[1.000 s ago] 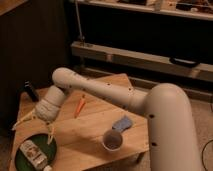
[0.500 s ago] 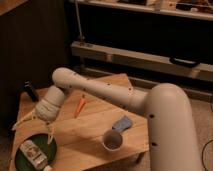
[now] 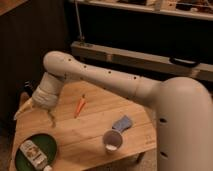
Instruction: Place the eraser in the ceramic cup
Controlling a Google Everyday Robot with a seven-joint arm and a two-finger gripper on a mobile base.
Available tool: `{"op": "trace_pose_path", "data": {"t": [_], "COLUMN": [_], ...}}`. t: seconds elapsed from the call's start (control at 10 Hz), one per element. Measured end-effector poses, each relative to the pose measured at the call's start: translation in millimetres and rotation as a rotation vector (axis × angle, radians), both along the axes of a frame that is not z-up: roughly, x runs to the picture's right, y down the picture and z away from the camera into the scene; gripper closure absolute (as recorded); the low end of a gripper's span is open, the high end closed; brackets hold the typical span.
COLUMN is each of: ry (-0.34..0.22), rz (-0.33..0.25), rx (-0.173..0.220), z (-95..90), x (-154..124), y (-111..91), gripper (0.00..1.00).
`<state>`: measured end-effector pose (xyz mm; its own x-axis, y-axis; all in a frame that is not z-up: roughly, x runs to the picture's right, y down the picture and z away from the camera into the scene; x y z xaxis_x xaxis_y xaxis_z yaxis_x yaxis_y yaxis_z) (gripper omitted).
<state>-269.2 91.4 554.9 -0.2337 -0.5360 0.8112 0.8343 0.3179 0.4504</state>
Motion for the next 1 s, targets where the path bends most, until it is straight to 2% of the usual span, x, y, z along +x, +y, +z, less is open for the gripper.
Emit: {"op": "trace_pose_path", "data": {"t": [0.1, 0.3, 0.8, 0.9, 1.0], "ry": [0.014, 0.033, 0.029, 0.017, 0.001], "rz": [0.014, 0.027, 0.029, 0.032, 0.034], "rx": [0.083, 0.193, 0.207, 0.227, 0.261], "z": [-7.6, -19.0, -17.6, -11.8, 5.3], "x": [6, 14, 14, 12, 6], "y": [-16, -36, -38, -40, -50], "gripper": [0.20, 0.20, 0.20, 0.20, 0.20]}}
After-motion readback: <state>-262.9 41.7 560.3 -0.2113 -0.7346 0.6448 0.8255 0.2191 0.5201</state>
